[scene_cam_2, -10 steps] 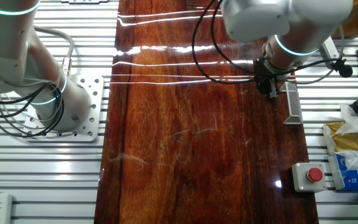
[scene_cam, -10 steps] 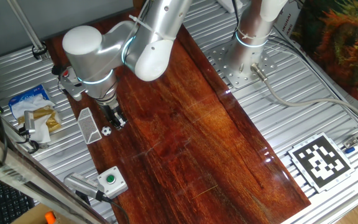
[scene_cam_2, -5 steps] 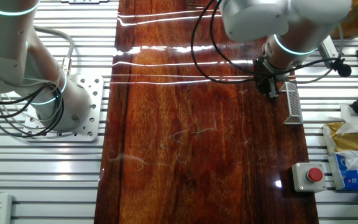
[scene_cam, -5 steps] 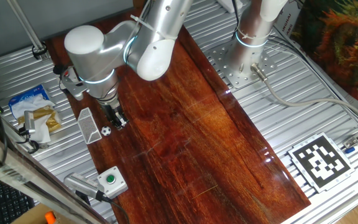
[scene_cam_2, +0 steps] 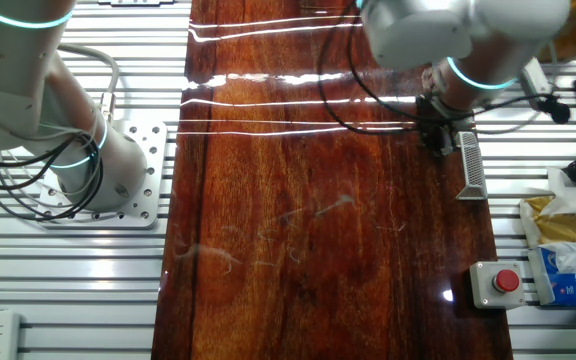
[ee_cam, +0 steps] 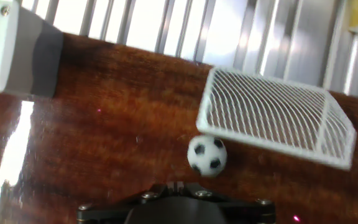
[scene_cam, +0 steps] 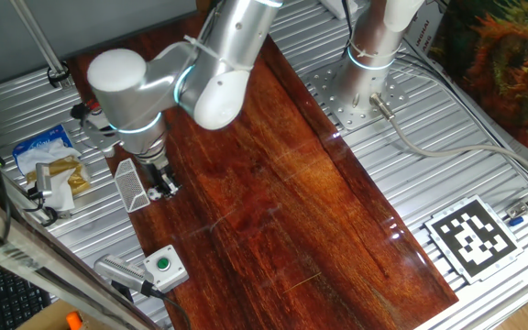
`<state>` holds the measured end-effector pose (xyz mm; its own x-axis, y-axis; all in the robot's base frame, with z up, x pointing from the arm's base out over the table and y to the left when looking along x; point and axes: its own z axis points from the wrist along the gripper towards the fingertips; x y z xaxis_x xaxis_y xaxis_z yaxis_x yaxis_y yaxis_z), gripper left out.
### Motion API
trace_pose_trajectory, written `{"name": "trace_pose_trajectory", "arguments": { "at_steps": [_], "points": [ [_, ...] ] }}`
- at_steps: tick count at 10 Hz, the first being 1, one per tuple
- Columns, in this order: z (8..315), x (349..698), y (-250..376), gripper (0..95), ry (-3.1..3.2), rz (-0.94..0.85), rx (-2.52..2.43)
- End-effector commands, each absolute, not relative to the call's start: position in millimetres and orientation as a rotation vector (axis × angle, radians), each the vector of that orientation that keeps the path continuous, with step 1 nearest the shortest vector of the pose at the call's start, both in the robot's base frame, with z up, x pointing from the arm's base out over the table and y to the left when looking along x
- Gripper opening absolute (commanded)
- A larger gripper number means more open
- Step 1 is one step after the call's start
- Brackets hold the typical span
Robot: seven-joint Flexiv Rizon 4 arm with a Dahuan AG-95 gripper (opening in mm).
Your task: Push the soccer ball into the goal
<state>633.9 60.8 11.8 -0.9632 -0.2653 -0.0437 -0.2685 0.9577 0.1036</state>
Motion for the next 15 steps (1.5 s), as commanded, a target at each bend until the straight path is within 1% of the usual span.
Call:
{"name": "trace_pose_trajectory", "arguments": {
  "at_steps": [1, 7, 15],
  "points": [
    [14, 636, 60, 0.0, 3.080, 0.164, -0.423],
    [26, 619, 50, 0.0, 3.086, 0.162, -0.444],
    [36, 606, 43, 0.0, 3.125, 0.127, -0.410]
  ]
}}
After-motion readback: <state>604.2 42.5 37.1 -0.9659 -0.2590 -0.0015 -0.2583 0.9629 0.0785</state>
